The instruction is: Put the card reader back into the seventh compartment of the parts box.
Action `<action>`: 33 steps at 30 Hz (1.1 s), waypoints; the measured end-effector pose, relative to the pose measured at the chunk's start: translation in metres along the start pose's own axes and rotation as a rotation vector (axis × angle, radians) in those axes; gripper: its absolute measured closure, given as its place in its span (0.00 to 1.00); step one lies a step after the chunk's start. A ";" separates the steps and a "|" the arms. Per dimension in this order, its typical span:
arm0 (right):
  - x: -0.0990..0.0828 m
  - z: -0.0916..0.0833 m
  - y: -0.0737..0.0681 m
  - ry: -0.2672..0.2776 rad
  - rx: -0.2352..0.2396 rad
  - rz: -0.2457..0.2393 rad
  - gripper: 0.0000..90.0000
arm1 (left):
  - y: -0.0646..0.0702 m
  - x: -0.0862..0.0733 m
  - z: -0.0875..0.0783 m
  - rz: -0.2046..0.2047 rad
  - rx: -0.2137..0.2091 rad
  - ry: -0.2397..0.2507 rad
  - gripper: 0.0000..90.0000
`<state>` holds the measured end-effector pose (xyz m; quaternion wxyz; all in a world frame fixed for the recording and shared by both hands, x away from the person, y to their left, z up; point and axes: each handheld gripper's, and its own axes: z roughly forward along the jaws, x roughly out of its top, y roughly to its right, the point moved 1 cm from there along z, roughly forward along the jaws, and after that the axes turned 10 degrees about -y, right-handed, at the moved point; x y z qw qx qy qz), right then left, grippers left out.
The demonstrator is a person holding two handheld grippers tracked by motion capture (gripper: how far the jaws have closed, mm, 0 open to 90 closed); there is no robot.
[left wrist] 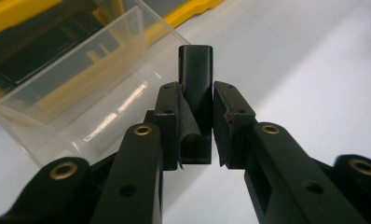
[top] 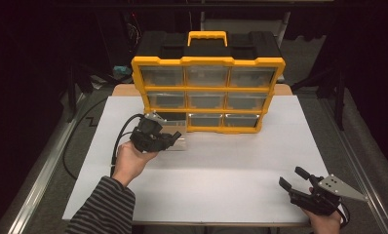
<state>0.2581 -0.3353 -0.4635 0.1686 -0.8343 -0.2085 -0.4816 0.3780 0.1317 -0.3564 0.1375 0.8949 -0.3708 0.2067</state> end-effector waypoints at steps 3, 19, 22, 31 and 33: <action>0.000 0.000 0.000 -0.002 0.000 -0.001 0.30 | -0.002 0.005 0.000 -0.002 0.011 0.000 0.81; 0.000 -0.001 0.001 0.001 0.000 0.003 0.30 | -0.019 0.018 0.007 -0.047 0.041 0.007 0.81; 0.000 0.000 0.001 0.002 0.001 0.000 0.30 | -0.022 0.018 0.008 -0.058 0.048 0.007 0.81; 0.000 -0.001 0.001 0.002 0.004 0.001 0.30 | -0.032 0.022 0.014 -0.077 0.068 -0.008 0.81; 0.000 0.000 0.002 0.002 0.004 0.000 0.30 | -0.033 0.022 0.016 -0.079 0.071 -0.011 0.81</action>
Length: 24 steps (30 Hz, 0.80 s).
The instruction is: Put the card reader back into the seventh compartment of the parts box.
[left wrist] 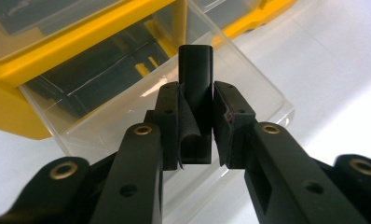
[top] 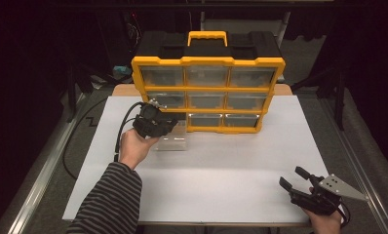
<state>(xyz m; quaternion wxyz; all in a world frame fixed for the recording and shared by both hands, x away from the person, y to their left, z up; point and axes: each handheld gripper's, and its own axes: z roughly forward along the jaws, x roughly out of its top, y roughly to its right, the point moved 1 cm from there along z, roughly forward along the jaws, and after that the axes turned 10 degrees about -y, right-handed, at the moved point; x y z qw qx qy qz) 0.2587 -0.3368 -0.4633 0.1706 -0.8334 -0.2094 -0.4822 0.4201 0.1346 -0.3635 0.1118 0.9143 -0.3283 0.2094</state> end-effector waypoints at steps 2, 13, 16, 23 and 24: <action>0.000 0.000 0.000 0.001 0.000 0.001 0.30 | -0.001 0.001 0.002 -0.004 -0.002 -0.002 0.81; 0.000 0.001 -0.001 -0.009 -0.001 0.003 0.30 | -0.003 0.002 0.009 0.000 -0.001 -0.007 0.80; 0.000 0.001 -0.001 -0.010 -0.006 0.003 0.30 | -0.002 0.002 0.009 -0.004 -0.013 -0.012 0.74; 0.000 0.001 -0.001 -0.014 0.003 0.002 0.30 | 0.006 0.001 0.006 0.017 -0.005 -0.001 0.66; 0.000 0.001 -0.001 -0.011 0.000 0.003 0.30 | 0.008 0.001 0.005 0.021 0.000 0.004 0.64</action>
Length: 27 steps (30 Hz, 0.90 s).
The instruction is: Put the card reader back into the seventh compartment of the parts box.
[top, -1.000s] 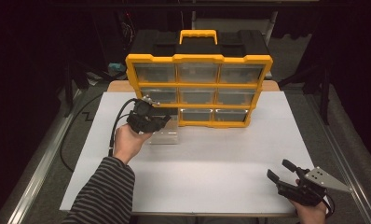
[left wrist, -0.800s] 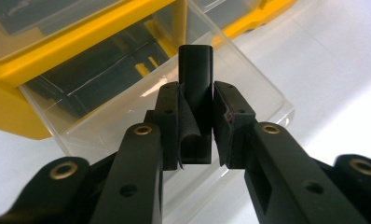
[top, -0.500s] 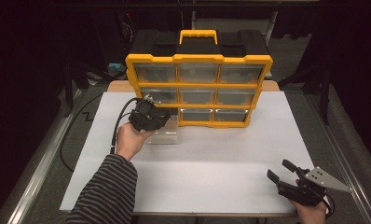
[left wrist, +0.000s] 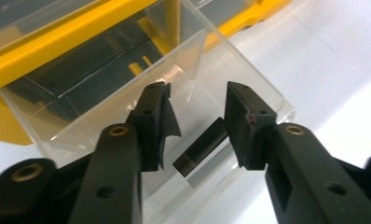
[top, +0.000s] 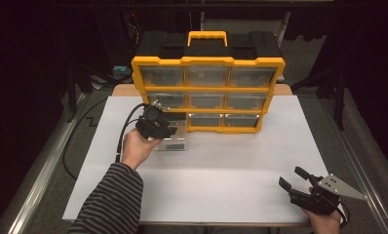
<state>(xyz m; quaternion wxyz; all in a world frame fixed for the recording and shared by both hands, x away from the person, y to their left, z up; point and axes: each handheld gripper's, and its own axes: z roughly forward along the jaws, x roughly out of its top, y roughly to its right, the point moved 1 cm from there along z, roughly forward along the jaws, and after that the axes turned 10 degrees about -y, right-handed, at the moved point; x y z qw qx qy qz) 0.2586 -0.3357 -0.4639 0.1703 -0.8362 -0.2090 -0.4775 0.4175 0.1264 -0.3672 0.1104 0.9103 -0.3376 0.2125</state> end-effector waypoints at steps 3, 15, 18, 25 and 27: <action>0.000 -0.001 0.000 0.007 -0.001 -0.003 0.30 | 0.006 -0.001 -0.003 0.008 0.012 0.012 0.59; 0.000 0.001 0.000 -0.006 -0.004 -0.007 0.30 | 0.019 -0.018 -0.015 0.022 -0.015 0.053 0.48; 0.000 0.001 0.000 -0.007 -0.005 -0.002 0.30 | 0.019 -0.023 -0.016 0.018 -0.023 0.062 0.48; 0.000 0.001 0.000 -0.004 -0.004 -0.007 0.30 | 0.025 -0.034 -0.020 0.021 -0.039 0.081 0.47; 0.000 0.001 0.000 -0.002 -0.001 -0.009 0.30 | 0.027 -0.036 -0.019 0.026 -0.045 0.080 0.47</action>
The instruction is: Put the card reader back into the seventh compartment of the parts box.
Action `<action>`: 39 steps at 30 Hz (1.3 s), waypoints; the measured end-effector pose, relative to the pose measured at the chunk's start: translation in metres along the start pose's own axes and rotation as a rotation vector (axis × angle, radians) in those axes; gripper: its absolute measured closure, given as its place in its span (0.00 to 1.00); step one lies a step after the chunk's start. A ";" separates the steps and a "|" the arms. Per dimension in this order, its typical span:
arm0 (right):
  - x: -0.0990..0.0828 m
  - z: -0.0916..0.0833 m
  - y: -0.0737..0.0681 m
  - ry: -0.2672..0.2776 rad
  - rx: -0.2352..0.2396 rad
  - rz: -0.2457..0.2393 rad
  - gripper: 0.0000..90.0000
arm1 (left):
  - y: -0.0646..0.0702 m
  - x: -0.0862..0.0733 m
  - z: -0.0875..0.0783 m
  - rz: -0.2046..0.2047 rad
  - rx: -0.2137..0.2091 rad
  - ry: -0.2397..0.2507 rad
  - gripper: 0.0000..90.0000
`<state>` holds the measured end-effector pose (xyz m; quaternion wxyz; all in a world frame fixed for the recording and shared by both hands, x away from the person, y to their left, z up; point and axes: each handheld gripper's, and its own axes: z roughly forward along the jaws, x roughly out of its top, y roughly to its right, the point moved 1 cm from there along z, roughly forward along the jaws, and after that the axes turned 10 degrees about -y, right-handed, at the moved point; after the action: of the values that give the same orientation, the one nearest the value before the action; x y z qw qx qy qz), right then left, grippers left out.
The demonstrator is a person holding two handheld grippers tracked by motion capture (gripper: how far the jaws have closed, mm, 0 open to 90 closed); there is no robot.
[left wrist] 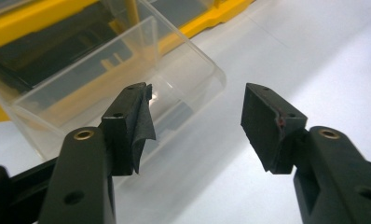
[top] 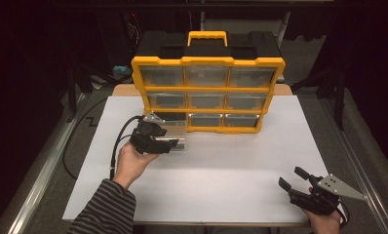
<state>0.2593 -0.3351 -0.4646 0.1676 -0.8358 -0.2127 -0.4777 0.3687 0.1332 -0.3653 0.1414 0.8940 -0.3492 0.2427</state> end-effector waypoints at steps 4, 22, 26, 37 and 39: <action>0.000 0.000 0.000 -0.005 -0.003 -0.001 0.30 | 0.003 -0.005 0.000 0.005 -0.001 0.005 0.46; 0.000 0.000 -0.001 -0.004 0.006 -0.006 0.30 | 0.019 -0.029 -0.005 0.024 -0.011 0.056 0.45; 0.000 0.001 -0.001 -0.007 0.003 0.000 0.30 | 0.021 -0.034 -0.005 0.030 -0.008 0.067 0.44; 0.000 0.000 -0.001 -0.004 0.004 -0.003 0.30 | 0.024 -0.049 0.002 0.022 -0.021 0.075 0.42; 0.000 0.000 -0.001 -0.006 0.002 -0.001 0.30 | 0.024 -0.051 0.002 0.019 -0.022 0.077 0.42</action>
<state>0.2591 -0.3343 -0.4647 0.1673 -0.8370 -0.2141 -0.4750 0.3197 0.1437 -0.3920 0.1623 0.8790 -0.3544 0.2745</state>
